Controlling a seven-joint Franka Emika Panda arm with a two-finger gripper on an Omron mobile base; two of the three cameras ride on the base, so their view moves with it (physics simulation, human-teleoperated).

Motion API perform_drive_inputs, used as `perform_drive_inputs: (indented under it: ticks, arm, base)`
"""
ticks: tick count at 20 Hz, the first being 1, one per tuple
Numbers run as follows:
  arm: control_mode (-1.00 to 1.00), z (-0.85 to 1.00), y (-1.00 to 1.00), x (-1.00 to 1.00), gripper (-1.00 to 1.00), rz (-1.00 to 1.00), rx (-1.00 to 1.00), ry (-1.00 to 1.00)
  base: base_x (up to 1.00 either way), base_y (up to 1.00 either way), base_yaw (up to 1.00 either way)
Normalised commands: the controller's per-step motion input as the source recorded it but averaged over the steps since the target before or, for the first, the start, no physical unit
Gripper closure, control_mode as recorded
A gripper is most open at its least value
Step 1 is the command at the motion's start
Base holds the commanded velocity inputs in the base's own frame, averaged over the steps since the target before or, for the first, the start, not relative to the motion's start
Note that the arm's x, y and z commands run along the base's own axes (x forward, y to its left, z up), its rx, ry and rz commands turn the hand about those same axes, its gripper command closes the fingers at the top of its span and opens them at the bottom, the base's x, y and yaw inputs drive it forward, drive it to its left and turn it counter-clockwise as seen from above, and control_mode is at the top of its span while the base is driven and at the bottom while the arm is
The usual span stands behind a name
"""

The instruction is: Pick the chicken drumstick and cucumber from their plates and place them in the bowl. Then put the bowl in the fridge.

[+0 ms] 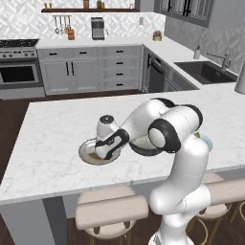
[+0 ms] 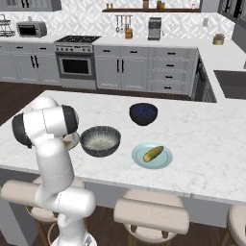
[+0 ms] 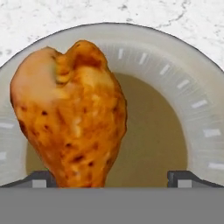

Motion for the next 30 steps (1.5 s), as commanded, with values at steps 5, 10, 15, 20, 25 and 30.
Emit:
perform_drive_inputs:
  ticks: [5, 10, 15, 20, 25, 30]
  arm:
    - [-1.0, -0.32, 0.05, 0.2, -1.0, 0.0, 0.0, 0.0]
    - [-1.0, -0.42, 0.0, 0.05, 1.0, 0.0, 0.0, 0.0]
    - [-1.0, -0.45, -0.29, -0.02, 1.0, 0.0, 0.0, 0.0]
    - [-1.0, -0.06, -0.56, -0.02, 1.0, 0.0, 0.02, 0.0]
    - [-1.0, 0.11, -0.38, -0.08, 1.0, 0.0, 0.01, 0.0]
    - [-1.0, 0.99, -0.12, -0.26, 1.0, 0.06, 0.02, -0.07]
  base:
    - [0.0, 0.0, 0.0]
    - [0.0, 0.0, 0.0]
    - [0.0, 0.0, 0.0]
    - [0.0, 0.0, 0.0]
    - [0.0, 0.0, 0.0]
    - [0.0, 0.0, 0.0]
